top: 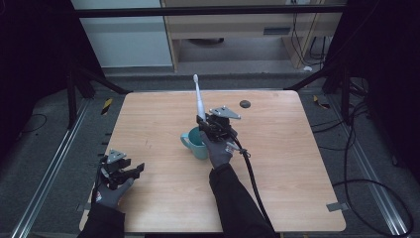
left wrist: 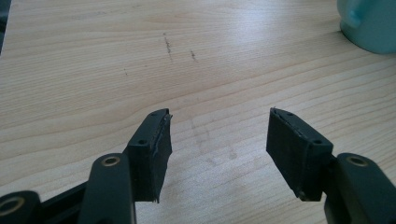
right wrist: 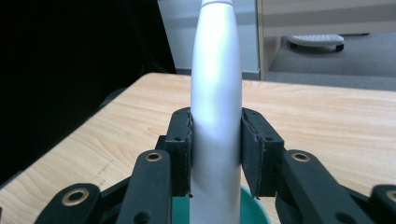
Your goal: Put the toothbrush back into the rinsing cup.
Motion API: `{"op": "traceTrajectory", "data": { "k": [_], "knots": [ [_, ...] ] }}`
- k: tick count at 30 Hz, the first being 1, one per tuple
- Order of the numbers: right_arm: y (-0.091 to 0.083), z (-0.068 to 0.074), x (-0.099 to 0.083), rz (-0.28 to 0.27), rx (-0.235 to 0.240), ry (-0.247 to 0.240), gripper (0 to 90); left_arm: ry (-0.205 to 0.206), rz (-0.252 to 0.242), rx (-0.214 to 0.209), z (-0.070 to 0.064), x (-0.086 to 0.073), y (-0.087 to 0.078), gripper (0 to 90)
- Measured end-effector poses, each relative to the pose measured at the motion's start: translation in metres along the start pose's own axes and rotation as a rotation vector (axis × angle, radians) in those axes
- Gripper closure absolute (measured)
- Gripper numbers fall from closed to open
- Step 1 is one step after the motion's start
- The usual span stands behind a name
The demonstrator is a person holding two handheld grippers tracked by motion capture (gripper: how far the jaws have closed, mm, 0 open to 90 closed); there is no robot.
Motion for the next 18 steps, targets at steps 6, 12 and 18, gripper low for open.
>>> {"op": "traceTrajectory", "data": {
  "k": [6,12,18],
  "knots": [
    [0.005,-0.001,-0.015,0.036,-0.012,-0.009,66.1,0.002,0.002,0.001,0.000,0.000,0.000,39.2],
    [0.007,-0.002,-0.025,0.067,-0.018,-0.013,66.0,0.001,0.004,0.002,0.001,-0.001,0.001,39.2],
    [0.009,-0.001,-0.032,0.105,-0.020,-0.039,65.9,0.005,0.005,0.003,0.000,-0.001,0.001,39.2]
  ]
}}
Point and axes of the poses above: each handheld gripper's, and its own axes: y roughly forward along the jaws, x roughly out of its top, z roughly to its left, the point moved 6 cm from there along y, roughly forward along the jaws, and after that the axes turned 2 degrees about -z, right-handed, at the moved point
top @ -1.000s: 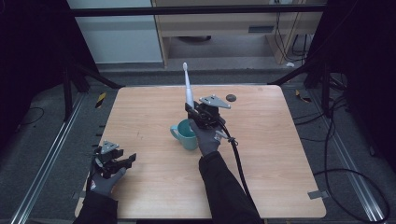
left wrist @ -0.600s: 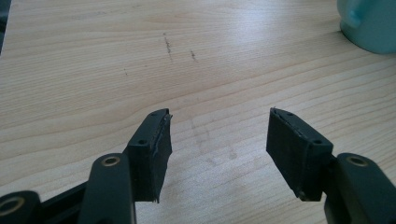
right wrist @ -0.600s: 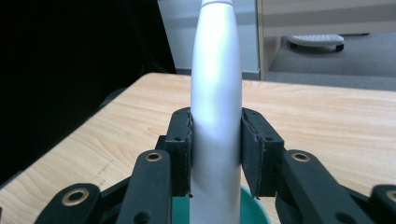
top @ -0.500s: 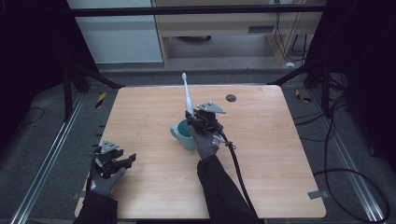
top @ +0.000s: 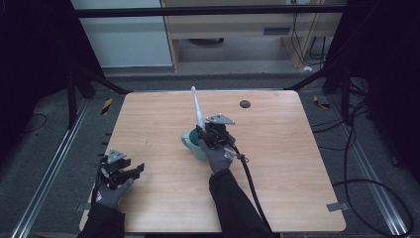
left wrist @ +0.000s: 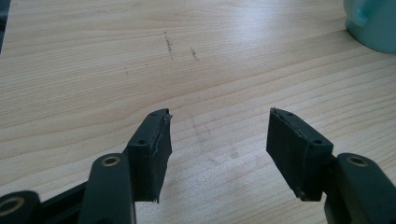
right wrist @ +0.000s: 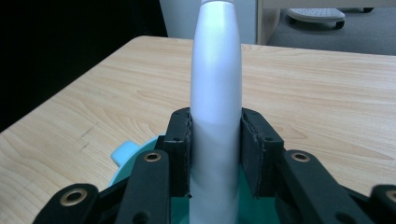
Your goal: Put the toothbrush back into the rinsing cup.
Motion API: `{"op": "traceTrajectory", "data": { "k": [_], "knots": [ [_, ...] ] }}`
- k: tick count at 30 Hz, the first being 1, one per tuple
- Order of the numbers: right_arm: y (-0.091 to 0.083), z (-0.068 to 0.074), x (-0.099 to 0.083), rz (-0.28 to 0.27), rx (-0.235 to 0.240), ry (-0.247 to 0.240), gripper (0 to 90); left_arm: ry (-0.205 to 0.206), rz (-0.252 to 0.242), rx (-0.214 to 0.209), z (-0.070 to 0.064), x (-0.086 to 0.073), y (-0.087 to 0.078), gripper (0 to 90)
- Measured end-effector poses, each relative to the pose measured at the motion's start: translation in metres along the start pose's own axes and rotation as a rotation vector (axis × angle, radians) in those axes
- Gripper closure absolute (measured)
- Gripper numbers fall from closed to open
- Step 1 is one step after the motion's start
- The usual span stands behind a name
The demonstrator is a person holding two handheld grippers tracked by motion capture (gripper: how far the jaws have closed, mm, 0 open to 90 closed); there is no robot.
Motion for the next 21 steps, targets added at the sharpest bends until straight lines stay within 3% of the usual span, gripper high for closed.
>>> {"op": "traceTrajectory", "data": {
  "k": [13,17,21],
  "knots": [
    [-0.001,0.000,-0.006,0.059,0.005,-0.014,65.1,0.005,0.006,-0.002,-0.001,-0.001,0.001,39.1],
    [-0.006,-0.001,-0.003,0.047,0.019,-0.007,64.3,0.006,0.008,-0.002,-0.001,-0.001,0.001,39.0],
    [-0.018,-0.003,0.002,0.028,0.034,-0.013,57.7,0.005,0.008,-0.002,-0.001,-0.001,0.001,39.0]
  ]
}}
Point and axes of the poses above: each handheld gripper's, and its own axes: y roughly forward along the jaws, x roughly out of its top, z roughly to its left, the point moved 6 cm from there along y, roughly forward along the jaws, and after that the axes turned 2 degrees about -z, right-handed, at the moved point
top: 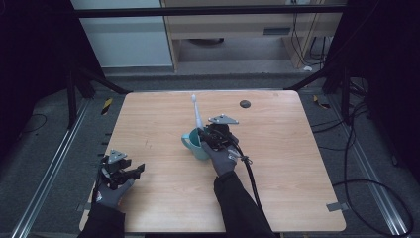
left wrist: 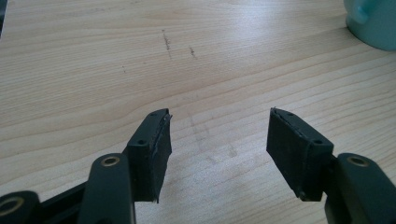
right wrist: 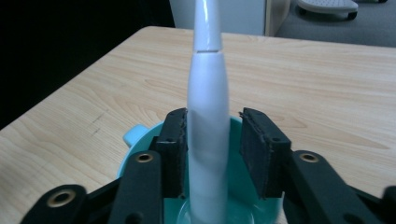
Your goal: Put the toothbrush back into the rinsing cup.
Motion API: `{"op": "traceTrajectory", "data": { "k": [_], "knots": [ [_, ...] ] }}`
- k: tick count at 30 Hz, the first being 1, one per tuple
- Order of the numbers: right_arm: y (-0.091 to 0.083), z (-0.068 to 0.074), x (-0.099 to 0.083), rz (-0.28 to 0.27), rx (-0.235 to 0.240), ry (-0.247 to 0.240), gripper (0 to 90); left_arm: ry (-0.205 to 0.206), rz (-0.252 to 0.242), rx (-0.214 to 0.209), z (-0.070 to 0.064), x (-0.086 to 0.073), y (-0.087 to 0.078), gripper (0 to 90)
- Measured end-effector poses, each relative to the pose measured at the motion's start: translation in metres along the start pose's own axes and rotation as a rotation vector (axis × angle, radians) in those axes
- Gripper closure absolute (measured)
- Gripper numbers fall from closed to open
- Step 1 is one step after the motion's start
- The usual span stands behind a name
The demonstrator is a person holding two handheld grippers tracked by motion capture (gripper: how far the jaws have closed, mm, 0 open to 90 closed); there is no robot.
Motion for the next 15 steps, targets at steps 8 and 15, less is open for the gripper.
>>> {"op": "traceTrajectory", "data": {
  "k": [8,15],
  "knots": [
    [-0.051,-0.020,0.010,-0.089,0.028,-0.024,33.2,0.001,0.002,-0.009,-0.002,0.000,0.001,38.8],
    [-0.100,-0.058,-0.002,-0.087,-0.002,-0.019,27.0,0.000,0.003,-0.025,-0.004,0.000,0.001,39.6]
  ]
}}
Point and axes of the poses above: each handheld gripper's, and its own axes: y roughly forward along the jaws, x roughly out of its top, z roughly to its left, the point moved 6 cm from there along y, roughly forward along the jaws, and after that the axes turned 2 degrees about -z, right-handed, at the moved point
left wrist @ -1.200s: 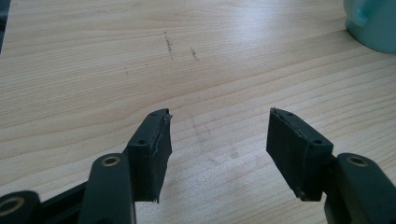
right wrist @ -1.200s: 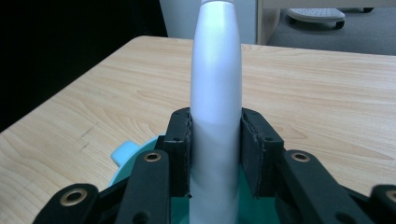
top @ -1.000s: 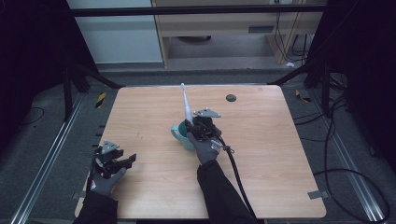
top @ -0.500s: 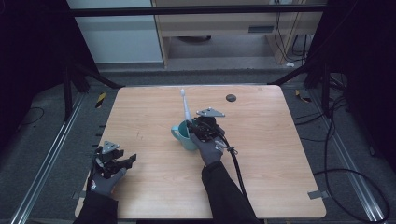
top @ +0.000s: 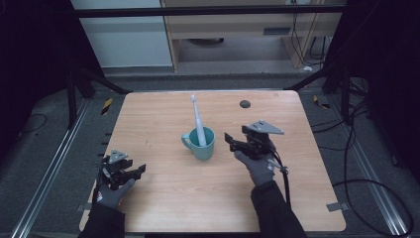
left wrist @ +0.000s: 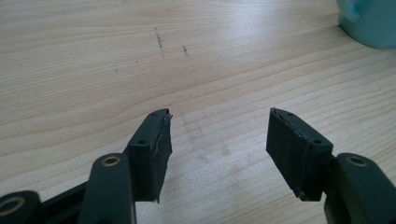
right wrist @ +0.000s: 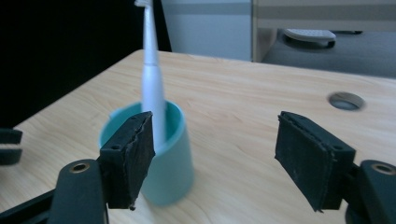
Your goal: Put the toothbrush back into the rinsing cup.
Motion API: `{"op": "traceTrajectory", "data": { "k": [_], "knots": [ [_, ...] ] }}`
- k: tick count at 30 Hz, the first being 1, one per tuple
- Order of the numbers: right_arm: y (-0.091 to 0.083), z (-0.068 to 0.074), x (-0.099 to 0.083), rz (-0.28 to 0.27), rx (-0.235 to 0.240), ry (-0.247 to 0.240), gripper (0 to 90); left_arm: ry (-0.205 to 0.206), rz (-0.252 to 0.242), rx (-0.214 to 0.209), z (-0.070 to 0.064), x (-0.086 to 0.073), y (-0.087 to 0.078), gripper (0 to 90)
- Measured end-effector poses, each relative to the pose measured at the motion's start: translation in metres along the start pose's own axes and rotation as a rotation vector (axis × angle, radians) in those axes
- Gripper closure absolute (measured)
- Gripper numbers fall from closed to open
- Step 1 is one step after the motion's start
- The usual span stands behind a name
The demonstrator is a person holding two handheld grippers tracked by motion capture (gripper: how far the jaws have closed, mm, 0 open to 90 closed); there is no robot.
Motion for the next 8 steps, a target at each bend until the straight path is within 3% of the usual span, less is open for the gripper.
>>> {"op": "traceTrajectory", "data": {
  "k": [3,8],
  "knots": [
    [-0.020,-0.019,-0.013,0.024,-0.046,-0.027,24.9,0.004,0.006,-0.001,-0.001,0.000,0.000,39.6],
    [-0.050,-0.049,-0.037,0.047,-0.111,-0.016,23.6,0.003,0.007,-0.003,-0.001,-0.001,0.001,39.7]
  ]
}}
Point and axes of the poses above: each handheld gripper's, and its own axes: y roughly forward along the jaws, x roughly out of its top, z roughly to its left, the point moved 6 cm from there along y, roughly forward along the jaws, and after that the axes turned 2 degrees about -z, right-handed, at the moved point
